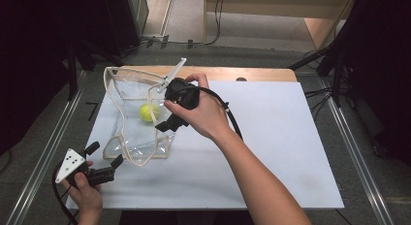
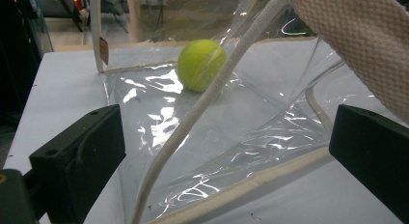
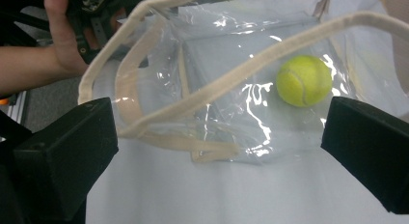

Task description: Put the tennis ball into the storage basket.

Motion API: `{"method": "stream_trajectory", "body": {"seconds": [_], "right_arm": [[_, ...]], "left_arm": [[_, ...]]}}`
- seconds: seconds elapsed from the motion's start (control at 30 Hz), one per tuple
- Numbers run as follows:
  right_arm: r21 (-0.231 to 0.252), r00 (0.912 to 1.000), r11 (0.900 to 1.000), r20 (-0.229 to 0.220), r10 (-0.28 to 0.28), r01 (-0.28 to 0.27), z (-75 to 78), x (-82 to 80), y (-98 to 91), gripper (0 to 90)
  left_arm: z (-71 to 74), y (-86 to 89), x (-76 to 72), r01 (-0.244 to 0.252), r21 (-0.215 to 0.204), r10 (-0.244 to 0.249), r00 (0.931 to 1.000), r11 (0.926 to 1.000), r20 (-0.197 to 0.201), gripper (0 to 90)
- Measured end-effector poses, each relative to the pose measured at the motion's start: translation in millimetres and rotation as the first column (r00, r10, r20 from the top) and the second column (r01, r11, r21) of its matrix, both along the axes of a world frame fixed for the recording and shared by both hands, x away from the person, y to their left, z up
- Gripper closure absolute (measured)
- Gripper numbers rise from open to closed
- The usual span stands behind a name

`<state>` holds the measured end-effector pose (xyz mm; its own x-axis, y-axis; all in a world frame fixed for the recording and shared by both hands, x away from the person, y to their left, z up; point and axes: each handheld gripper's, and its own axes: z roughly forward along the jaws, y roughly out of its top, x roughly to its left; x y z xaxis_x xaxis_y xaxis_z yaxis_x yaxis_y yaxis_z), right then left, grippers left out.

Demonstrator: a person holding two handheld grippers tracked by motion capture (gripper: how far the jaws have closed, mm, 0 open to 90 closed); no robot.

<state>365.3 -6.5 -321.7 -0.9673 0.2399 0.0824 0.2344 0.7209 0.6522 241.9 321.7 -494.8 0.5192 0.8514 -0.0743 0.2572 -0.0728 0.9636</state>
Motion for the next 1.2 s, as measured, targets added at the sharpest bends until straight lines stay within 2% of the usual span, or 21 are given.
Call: {"method": "stream_trajectory", "body": {"seconds": [0.57,0.9,1.2], "right_arm": [[-0.014,0.9976,0.9976,0.011,-0.068,0.068,-22.6,-1.1,-30.6,0.0],[-0.003,0.9951,0.9956,0.034,-0.093,0.093,-36.7,-1.3,-47.2,0.0],[0.013,0.9927,0.9930,0.026,-0.118,0.118,-50.3,-4.7,-59.4,0.0]], "left_arm": [[0.1,0.1,0.0,0.001,0.005,-0.001,1.0000,1.0000,-0.001,0.0],[0.1,0.2,-0.1,0.001,0.004,-0.001,1.0000,1.0000,-0.001,0.0],[0.1,0.3,-0.1,0.002,0.004,-0.002,1.0000,1.0000,-0.001,0.0]]}}
